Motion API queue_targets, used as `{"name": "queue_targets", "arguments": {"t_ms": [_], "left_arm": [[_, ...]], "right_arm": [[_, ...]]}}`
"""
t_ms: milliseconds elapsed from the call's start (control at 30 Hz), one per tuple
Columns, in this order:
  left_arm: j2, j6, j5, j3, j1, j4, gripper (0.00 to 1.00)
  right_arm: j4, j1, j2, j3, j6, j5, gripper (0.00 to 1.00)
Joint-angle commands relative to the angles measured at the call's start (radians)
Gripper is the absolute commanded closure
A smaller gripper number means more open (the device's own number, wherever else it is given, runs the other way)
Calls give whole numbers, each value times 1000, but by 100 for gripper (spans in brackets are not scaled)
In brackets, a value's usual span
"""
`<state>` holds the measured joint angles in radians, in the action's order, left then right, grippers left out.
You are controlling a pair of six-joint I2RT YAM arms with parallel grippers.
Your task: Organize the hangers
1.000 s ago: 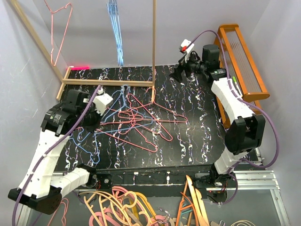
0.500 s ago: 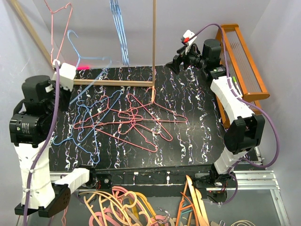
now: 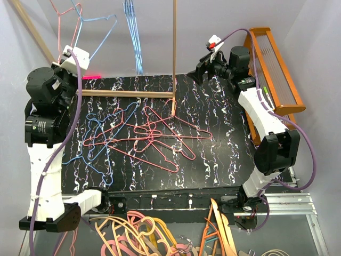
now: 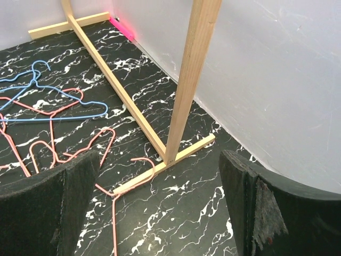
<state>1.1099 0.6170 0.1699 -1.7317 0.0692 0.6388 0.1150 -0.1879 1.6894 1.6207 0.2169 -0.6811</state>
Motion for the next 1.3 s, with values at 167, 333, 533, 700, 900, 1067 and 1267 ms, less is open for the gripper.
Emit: {"name": "queue_targets", "arguments": {"t_ms": [167, 333, 533, 700, 900, 1067, 1267], "left_arm": [[108, 134, 34, 2, -5, -392, 100], [146, 129, 9, -10, -4, -395, 100], [198, 120, -3, -47, -4, -368, 100], [236, 107, -95, -108, 22, -238, 100], [229, 104, -91, -71, 134, -126, 100], [208, 100, -74, -17, 155, -130, 100], [203, 82, 86, 19, 154, -158, 93]], "right_arm": [[-133, 1, -78, -45, -69, -32, 2], [-139, 0, -89, -58, -73, -31, 2], [-155, -1, -103, -78, -83, -42, 2], [-161, -1, -108, -88, -85, -43, 2], [-151, 0, -122, -109, -80, -40, 2], [-124, 0, -138, -135, -55, -46, 2], [138, -2, -74, -100, 150, -72, 2]]}}
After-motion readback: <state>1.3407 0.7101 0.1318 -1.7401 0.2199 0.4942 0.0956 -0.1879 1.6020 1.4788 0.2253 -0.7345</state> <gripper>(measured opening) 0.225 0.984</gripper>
